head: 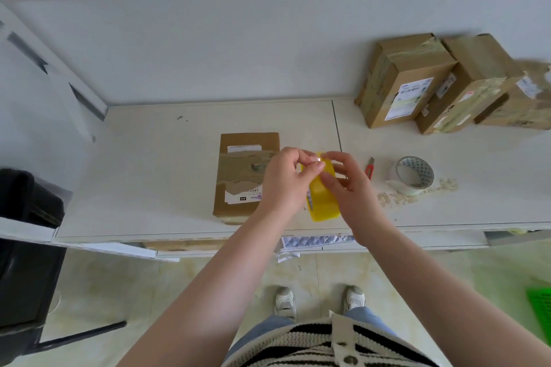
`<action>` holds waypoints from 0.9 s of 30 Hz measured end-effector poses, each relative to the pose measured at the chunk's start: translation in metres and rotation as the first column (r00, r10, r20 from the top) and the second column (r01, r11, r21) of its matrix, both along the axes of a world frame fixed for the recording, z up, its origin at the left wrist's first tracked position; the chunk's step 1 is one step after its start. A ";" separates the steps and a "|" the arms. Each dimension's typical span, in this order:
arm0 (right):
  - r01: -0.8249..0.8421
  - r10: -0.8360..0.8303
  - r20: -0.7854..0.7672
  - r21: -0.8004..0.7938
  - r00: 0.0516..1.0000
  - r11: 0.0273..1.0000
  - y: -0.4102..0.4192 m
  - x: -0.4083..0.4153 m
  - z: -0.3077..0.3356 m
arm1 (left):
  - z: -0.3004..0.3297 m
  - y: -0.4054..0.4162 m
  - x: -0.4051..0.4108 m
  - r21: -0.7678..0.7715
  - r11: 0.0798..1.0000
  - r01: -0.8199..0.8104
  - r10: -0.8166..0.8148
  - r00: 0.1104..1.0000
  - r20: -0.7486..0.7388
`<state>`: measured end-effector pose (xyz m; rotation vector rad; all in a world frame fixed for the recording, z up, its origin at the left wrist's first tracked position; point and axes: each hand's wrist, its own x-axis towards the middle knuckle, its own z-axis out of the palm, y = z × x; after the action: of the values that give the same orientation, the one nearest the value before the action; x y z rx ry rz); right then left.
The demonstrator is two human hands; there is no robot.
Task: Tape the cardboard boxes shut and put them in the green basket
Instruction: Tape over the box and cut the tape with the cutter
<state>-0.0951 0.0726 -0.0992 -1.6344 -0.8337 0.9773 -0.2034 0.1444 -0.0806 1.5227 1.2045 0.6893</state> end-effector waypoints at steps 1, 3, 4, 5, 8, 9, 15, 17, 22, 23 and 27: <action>0.001 -0.001 -0.014 -0.005 1.000 1.000 0.000 0.002 0.001 | 0.001 0.001 -0.001 0.026 0.999 0.019 -0.018 1.000 -0.016; -0.008 0.009 -0.102 0.006 0.995 1.000 0.001 0.007 0.004 | 0.003 0.003 -0.005 0.082 0.995 0.053 -0.049 0.998 -0.040; -0.014 0.016 -0.159 0.017 0.987 1.000 0.002 0.009 0.006 | 0.005 0.004 -0.007 0.099 0.993 0.062 -0.059 0.997 -0.040; -0.010 0.013 -0.202 0.018 0.979 1.000 0.002 0.010 0.008 | 0.007 0.005 -0.008 0.110 0.991 0.075 -0.071 0.997 -0.040; 0.039 -0.043 -0.269 -0.018 0.962 0.999 0.006 0.011 0.013 | 0.010 0.001 -0.010 0.183 0.975 0.129 -0.118 0.991 -0.068; 0.054 -0.063 -0.288 -0.039 0.956 0.998 0.007 0.011 0.014 | 0.011 -0.001 -0.010 0.213 0.968 0.131 -0.119 0.991 -0.068; 0.052 -0.076 -0.318 -0.085 0.945 0.995 0.010 0.018 0.030 | 0.015 -0.005 -0.006 0.316 0.943 0.107 -0.108 0.994 -0.015; 0.031 -0.064 -0.297 -0.114 0.953 0.993 0.013 0.023 0.035 | 0.014 -0.006 -0.003 0.378 0.920 0.101 -0.104 0.994 -0.013; 0.003 -0.056 -0.293 -0.180 0.955 0.984 0.014 0.027 0.036 | 0.014 -0.005 -0.005 0.386 0.917 0.098 -0.119 0.992 0.030; -0.004 -0.051 -0.296 -0.185 0.954 0.983 0.014 0.027 0.036 | 0.014 -0.005 -0.005 0.431 0.893 0.129 -0.137 0.990 -0.012; -0.033 -0.025 -0.288 -0.194 0.957 0.980 0.015 0.029 0.035 | 0.007 -0.007 -0.006 0.493 0.856 0.153 -0.137 0.988 -0.068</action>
<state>-0.0665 0.0881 -0.0639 -1.6031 -0.5550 1.3004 -0.2091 0.1377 -0.0731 2.0363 0.9575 0.9257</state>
